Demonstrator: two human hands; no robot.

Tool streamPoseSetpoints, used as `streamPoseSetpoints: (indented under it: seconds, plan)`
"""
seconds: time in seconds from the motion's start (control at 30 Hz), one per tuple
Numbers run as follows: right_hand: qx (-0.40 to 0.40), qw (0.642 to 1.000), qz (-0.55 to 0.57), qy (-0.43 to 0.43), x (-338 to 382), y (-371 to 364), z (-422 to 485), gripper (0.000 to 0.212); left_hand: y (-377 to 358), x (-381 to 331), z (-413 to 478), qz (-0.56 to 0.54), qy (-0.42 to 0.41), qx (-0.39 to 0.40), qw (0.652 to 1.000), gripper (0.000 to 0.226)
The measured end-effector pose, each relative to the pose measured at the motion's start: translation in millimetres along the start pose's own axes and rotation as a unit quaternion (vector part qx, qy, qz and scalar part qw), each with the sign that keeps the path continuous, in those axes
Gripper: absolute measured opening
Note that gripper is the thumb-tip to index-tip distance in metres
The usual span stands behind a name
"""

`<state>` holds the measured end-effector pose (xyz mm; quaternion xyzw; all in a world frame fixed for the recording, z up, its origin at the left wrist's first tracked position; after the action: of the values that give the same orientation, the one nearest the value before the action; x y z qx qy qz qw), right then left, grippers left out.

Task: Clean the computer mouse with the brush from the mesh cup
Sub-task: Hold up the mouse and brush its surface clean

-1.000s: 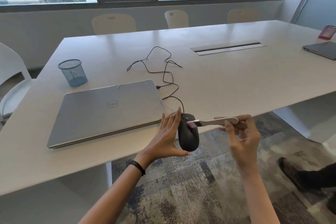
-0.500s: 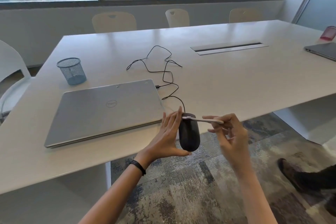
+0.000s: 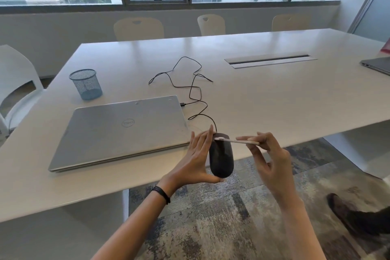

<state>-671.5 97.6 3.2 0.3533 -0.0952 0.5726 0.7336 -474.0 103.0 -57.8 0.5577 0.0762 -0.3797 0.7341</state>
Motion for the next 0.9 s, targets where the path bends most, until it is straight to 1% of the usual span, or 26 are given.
streamPoseSetpoints:
  seconds: [0.1, 0.17, 0.23, 0.33, 0.43, 0.57, 0.67, 0.83, 0.9]
  plan:
    - [-0.019, 1.000, -0.009, -0.013, -5, 8, 2, 0.019, -4, -1, 2, 0.009, -0.002, 0.007, 1.000, 0.135]
    - [-0.005, 1.000, 0.012, -0.009, -8, 11, 1, 0.018, -6, -2, 4, 0.012, 0.000, 0.008, 1.000, 0.135]
    - [0.000, 0.999, 0.028, -0.022, -11, 15, 1, 0.016, -8, -3, 5, 0.013, 0.004, 0.008, 1.000, 0.135]
    - [-0.016, 0.999, 0.004, -0.034, -16, 22, 3, 0.021, -12, -5, 6, 0.015, 0.009, 0.006, 1.000, 0.136]
    - [0.009, 0.999, 0.038, -0.033, -20, 28, 0, 0.013, -16, -8, 7, 0.017, 0.014, 0.002, 1.000, 0.136]
    - [0.002, 0.999, 0.009, -0.054, -24, 34, -3, 0.011, -21, -14, 7, 0.018, 0.015, 0.003, 1.000, 0.135]
    - [0.010, 0.998, 0.023, -0.058, -22, 37, -5, 0.009, -24, -19, 7, 0.018, 0.019, 0.002, 1.000, 0.135]
    - [-0.042, 0.996, 0.032, -0.074, -24, 41, -5, 0.006, -27, -28, 5, 0.021, 0.030, 0.005, 0.999, 0.135]
    - [-0.033, 0.996, 0.049, -0.065, -26, 40, -7, 0.006, -27, -31, 5, 0.025, 0.030, 0.002, 0.999, 0.135]
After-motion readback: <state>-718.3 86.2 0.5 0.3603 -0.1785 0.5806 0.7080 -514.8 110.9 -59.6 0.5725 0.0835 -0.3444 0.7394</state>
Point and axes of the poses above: each hand's wrist, its own z-axis towards the middle knuckle, its own y-axis out of the back of the hand, x = y × z, the point moved 2 cm from there along z, towards the middle knuckle, and after that the axes turned 4 degrees about -z, right-handed, at the moved point
